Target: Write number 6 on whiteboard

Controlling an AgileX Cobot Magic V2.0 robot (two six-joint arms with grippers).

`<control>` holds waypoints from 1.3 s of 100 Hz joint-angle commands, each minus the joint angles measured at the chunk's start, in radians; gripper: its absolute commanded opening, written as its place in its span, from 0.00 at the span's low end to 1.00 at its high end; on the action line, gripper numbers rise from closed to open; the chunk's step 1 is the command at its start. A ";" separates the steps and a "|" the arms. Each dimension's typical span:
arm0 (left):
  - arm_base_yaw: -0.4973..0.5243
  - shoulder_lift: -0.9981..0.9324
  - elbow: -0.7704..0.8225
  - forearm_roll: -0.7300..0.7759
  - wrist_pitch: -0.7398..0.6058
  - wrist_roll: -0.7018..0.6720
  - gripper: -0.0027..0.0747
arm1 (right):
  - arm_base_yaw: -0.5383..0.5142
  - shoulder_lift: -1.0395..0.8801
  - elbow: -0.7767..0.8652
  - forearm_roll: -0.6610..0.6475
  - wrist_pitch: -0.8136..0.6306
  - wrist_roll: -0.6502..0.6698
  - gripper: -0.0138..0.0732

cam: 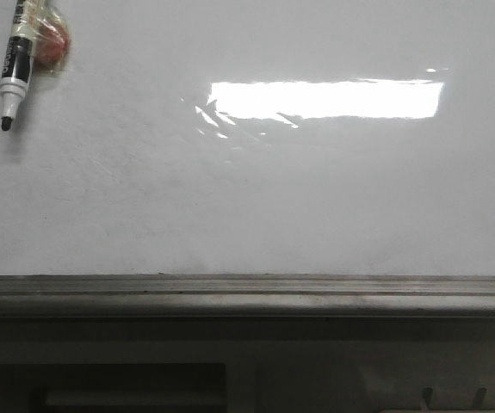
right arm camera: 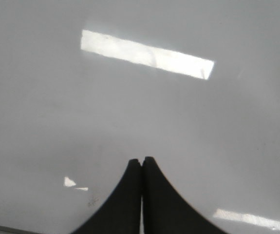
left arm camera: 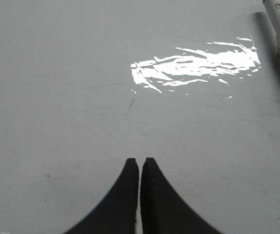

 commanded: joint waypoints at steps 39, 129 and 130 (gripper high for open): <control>-0.007 -0.031 0.048 -0.009 -0.073 -0.008 0.01 | -0.004 -0.018 0.023 -0.008 -0.078 0.002 0.08; -0.007 -0.031 0.048 -0.394 -0.095 -0.008 0.01 | -0.004 -0.018 0.023 0.353 -0.164 0.002 0.08; -0.007 -0.031 0.048 -0.402 -0.097 -0.008 0.01 | -0.004 -0.018 0.023 0.360 -0.167 0.002 0.08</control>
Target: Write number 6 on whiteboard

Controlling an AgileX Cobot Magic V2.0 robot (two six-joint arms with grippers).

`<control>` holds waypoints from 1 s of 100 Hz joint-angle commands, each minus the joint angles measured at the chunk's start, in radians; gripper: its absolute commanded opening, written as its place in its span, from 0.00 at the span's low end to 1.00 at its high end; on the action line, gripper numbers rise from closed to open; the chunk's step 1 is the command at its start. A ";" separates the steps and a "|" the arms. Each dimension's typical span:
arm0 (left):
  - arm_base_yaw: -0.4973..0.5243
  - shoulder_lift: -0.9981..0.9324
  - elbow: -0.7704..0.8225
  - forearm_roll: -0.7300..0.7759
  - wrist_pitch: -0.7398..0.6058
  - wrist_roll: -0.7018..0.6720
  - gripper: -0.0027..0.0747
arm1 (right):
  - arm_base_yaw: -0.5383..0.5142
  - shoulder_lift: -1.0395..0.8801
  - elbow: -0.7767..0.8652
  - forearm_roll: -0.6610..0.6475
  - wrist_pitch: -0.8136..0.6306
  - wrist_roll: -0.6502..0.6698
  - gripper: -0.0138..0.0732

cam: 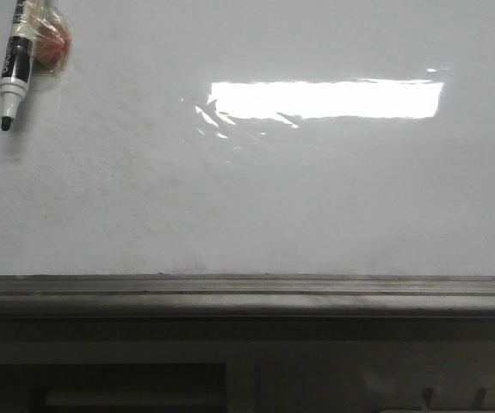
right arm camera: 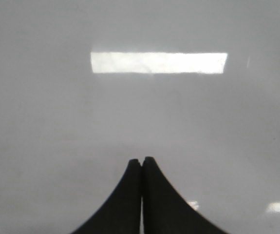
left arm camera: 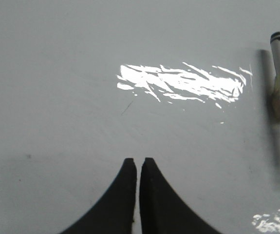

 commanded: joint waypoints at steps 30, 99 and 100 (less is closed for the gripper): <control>-0.007 -0.031 0.032 -0.347 -0.148 -0.008 0.01 | -0.004 -0.018 0.006 0.380 -0.098 0.002 0.08; -0.007 0.483 -0.494 -0.257 0.353 0.201 0.01 | -0.004 0.512 -0.451 0.249 0.391 -0.019 0.11; -0.007 0.489 -0.498 -0.275 0.355 0.220 0.02 | -0.004 0.516 -0.453 0.249 0.394 -0.019 0.12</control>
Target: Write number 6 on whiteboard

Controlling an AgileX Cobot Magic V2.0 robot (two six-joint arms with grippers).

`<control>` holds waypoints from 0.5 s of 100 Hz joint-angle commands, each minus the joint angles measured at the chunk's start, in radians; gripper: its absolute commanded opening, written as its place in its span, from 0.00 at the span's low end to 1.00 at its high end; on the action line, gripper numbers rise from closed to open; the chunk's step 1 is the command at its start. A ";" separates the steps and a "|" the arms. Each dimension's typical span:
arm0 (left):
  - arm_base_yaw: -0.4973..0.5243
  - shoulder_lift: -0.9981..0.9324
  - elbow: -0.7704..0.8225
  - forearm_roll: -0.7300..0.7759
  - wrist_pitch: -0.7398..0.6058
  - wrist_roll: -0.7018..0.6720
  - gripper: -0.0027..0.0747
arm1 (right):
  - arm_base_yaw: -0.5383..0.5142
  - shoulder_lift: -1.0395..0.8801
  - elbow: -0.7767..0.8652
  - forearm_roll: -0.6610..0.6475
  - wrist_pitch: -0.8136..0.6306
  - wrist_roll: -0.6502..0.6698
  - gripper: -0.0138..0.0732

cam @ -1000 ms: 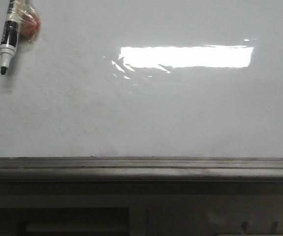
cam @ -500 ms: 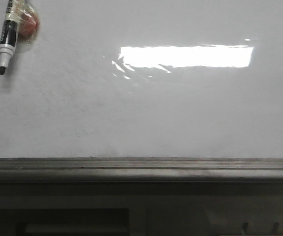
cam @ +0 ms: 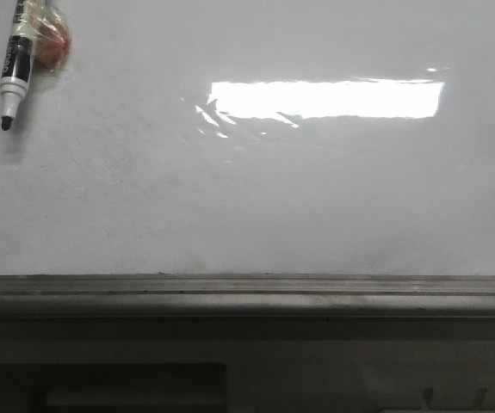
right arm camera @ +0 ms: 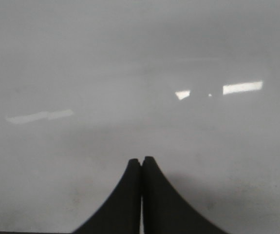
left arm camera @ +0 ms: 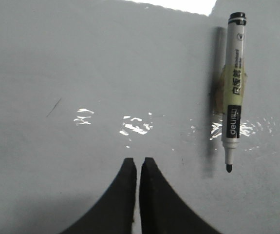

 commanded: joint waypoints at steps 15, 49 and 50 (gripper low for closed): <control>-0.007 0.115 -0.073 -0.362 -0.021 0.312 0.25 | -0.004 0.054 -0.076 0.004 -0.016 -0.020 0.44; -0.007 0.311 -0.076 -0.933 0.093 0.880 0.60 | -0.004 0.054 -0.076 0.027 -0.016 -0.020 0.67; -0.007 0.323 -0.077 -0.945 0.100 0.886 0.60 | -0.004 0.054 -0.076 0.027 -0.016 -0.020 0.67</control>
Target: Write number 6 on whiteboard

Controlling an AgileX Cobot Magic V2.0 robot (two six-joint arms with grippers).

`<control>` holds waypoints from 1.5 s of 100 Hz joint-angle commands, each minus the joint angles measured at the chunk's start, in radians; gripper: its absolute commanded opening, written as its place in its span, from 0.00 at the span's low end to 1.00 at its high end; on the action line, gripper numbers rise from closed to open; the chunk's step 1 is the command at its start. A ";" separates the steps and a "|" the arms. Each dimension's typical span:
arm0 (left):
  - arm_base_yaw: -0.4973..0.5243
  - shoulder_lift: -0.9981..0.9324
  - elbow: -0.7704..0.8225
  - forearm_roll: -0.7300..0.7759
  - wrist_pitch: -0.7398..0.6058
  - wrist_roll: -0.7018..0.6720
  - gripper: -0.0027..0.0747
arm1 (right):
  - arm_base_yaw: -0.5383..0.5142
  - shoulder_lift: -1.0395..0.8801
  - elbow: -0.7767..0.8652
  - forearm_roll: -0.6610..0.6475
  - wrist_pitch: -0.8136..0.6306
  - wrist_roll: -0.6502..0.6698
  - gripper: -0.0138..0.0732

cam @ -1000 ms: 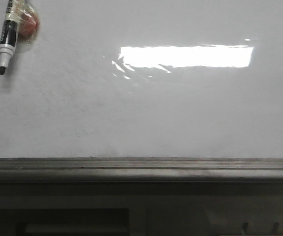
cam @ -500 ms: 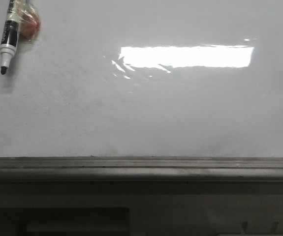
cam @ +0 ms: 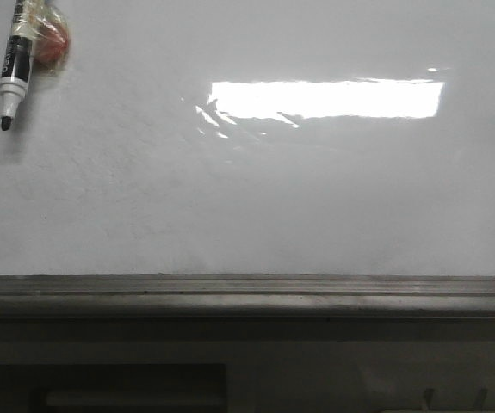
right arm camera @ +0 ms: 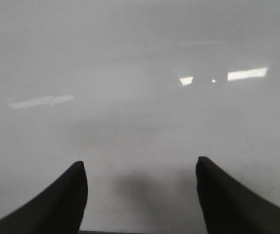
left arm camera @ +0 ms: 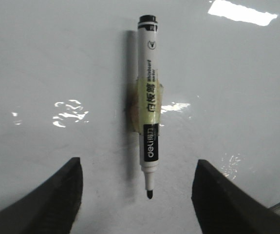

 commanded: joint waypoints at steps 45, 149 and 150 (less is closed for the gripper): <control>-0.007 0.348 -0.169 -0.204 0.138 0.238 0.57 | -0.004 0.013 -0.036 0.025 -0.059 -0.013 0.67; -0.438 0.391 -0.270 0.144 0.127 0.331 0.01 | 0.102 0.315 -0.241 0.594 0.421 -0.538 0.67; -0.456 0.391 -0.271 0.156 0.119 0.329 0.01 | 0.106 0.320 -0.250 0.596 0.425 -0.538 0.67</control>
